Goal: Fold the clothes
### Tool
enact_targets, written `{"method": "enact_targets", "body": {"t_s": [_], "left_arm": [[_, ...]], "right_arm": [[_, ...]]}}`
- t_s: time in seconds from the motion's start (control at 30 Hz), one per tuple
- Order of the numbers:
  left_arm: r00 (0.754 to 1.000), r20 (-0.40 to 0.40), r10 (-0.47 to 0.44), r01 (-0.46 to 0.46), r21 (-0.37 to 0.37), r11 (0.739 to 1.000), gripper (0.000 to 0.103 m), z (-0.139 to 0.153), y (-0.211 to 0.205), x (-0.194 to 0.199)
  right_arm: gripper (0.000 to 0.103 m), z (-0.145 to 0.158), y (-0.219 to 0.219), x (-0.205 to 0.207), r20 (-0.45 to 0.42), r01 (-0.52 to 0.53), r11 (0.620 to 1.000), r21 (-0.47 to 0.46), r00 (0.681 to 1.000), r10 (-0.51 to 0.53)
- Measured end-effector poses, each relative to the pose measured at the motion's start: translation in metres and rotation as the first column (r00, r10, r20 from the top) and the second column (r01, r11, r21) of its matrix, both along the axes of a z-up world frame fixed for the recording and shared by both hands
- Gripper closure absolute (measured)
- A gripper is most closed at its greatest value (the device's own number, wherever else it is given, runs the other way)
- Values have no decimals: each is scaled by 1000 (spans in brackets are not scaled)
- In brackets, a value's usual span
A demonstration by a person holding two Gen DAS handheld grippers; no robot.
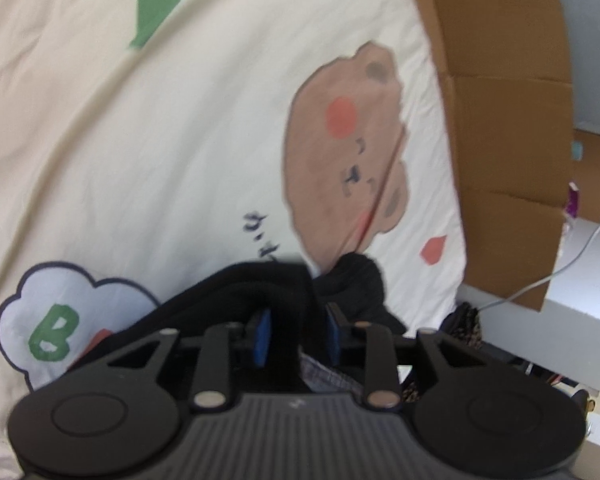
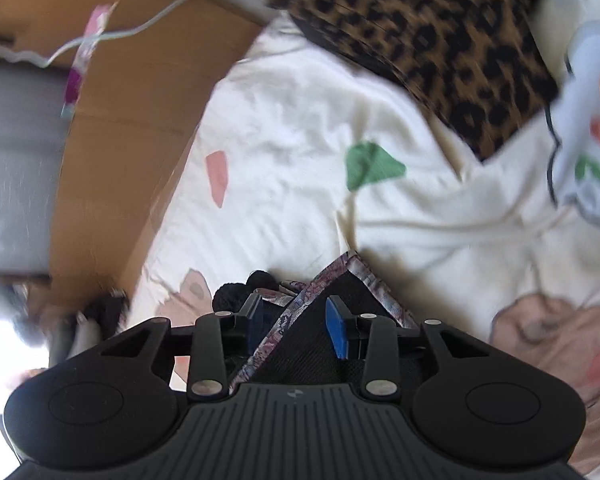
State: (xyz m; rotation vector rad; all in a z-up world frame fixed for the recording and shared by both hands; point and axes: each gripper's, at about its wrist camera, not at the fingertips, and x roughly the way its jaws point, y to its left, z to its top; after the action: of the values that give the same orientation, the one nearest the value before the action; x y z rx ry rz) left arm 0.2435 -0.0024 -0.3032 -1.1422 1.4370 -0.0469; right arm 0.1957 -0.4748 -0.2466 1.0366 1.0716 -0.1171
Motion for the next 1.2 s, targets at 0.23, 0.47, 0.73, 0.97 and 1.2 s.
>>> {"method": "enact_targets", "body": {"t_s": [0.23,0.47,0.73,0.97,1.2], "left_arm": [[984,30,-175,169,149,974,71,72,-5,25],[948,98,-303,270,262,927,67,145,2,51],[925,104,-365,321,294,900,61,154,5,58],[892,143,-429,351,379,856,57,112,-8,49],[879,192,-436,335,403,852,57,59,-13,27]], "right_arm": [[66,65,3,18,-47,-280,944,-175,960,276],[66,111,5,19,-71,-463,853,-240,885,461],[65,106,-7,17,-55,-475,842,-255,877,477],[65,56,-10,10,17,-442,866,-235,889,458],[65,7,6,12,53,-454,826,-333,866,497]]}}
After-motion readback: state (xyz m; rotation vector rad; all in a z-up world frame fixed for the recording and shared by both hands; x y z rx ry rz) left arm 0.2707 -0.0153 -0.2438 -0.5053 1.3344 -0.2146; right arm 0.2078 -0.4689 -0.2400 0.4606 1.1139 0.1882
